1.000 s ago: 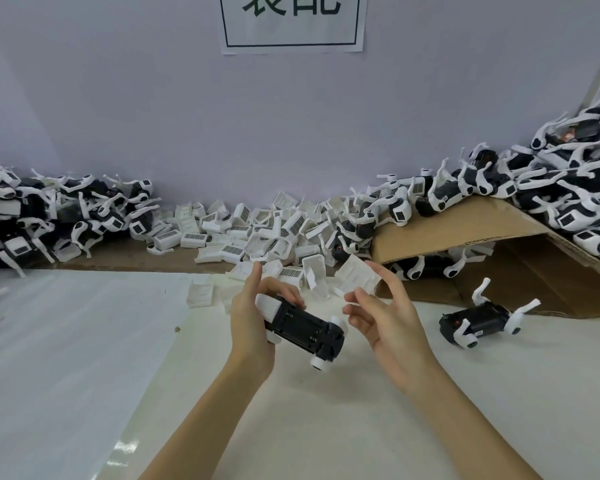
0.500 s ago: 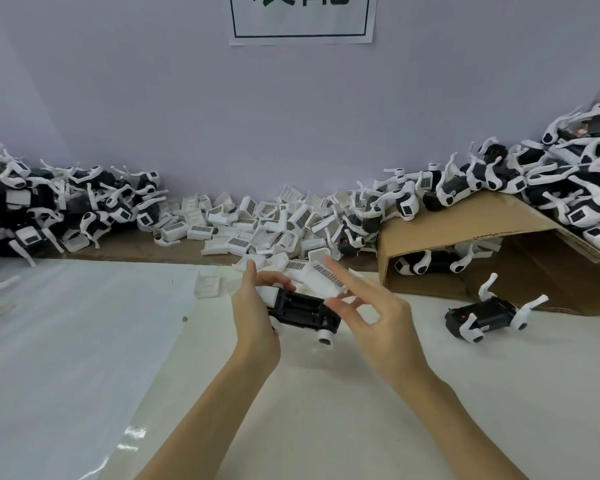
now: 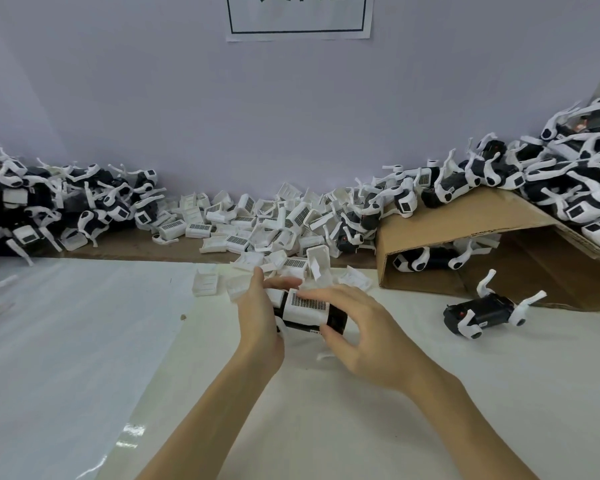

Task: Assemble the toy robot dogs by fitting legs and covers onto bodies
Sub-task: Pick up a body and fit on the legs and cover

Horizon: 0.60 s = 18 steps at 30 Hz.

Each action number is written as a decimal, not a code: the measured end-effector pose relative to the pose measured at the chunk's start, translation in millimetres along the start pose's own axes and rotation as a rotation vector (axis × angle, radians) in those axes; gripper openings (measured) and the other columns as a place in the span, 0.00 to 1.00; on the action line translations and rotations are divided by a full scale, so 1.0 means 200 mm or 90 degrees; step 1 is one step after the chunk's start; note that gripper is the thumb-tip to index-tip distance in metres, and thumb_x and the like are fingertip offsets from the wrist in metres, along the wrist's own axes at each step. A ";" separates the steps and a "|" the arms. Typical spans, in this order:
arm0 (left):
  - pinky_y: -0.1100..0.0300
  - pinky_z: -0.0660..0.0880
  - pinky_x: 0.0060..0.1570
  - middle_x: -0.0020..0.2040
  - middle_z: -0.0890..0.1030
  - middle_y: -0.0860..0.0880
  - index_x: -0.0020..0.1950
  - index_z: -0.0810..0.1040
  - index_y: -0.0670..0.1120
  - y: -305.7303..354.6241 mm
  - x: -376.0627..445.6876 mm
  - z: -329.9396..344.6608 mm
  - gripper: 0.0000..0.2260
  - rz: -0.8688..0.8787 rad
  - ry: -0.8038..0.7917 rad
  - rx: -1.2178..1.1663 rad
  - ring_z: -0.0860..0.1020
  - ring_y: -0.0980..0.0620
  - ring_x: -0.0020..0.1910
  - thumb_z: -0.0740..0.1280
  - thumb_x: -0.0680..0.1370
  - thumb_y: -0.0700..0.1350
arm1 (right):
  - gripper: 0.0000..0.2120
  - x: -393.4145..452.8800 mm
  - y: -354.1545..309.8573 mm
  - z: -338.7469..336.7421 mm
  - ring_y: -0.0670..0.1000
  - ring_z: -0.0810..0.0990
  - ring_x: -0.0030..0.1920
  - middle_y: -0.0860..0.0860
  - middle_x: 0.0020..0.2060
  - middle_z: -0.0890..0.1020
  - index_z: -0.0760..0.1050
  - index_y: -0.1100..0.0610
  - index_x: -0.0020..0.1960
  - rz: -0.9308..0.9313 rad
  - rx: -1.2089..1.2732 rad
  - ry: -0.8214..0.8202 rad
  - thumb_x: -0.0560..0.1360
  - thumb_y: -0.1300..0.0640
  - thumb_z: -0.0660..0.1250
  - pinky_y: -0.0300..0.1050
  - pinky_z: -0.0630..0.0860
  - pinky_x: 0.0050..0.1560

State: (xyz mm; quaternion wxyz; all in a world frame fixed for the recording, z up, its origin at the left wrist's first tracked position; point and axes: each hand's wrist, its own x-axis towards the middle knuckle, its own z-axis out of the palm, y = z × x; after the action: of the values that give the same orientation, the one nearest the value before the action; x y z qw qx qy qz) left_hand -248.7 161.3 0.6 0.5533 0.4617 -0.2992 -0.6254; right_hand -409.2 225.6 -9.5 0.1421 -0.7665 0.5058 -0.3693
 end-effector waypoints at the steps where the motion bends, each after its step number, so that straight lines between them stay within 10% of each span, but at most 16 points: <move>1: 0.59 0.74 0.32 0.52 0.88 0.41 0.38 0.86 0.43 0.00 0.00 0.00 0.29 -0.011 -0.006 0.001 0.84 0.44 0.48 0.57 0.88 0.57 | 0.23 0.00 -0.01 0.02 0.37 0.68 0.72 0.36 0.68 0.73 0.74 0.41 0.71 -0.013 -0.047 0.013 0.79 0.56 0.69 0.39 0.64 0.72; 6: 0.55 0.80 0.34 0.39 0.85 0.41 0.45 0.81 0.40 0.01 0.00 -0.01 0.25 -0.112 -0.120 0.007 0.85 0.45 0.35 0.57 0.88 0.57 | 0.28 0.01 -0.05 0.14 0.49 0.74 0.66 0.46 0.65 0.78 0.75 0.53 0.64 -0.041 -0.270 0.100 0.72 0.41 0.78 0.46 0.69 0.67; 18: 0.39 0.76 0.70 0.60 0.84 0.38 0.65 0.79 0.45 0.00 0.07 -0.04 0.28 0.056 -0.363 0.312 0.84 0.40 0.61 0.82 0.72 0.57 | 0.26 0.00 0.09 -0.02 0.50 0.77 0.61 0.43 0.59 0.84 0.80 0.48 0.68 0.026 -0.258 0.211 0.72 0.54 0.81 0.44 0.76 0.64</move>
State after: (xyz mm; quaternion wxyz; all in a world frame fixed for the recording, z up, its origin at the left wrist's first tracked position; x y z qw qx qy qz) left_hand -241.9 148.6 -6.1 0.3471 0.3743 -0.6019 -0.6141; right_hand -424.5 217.0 -17.4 -0.0915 -0.6979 0.6014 -0.3780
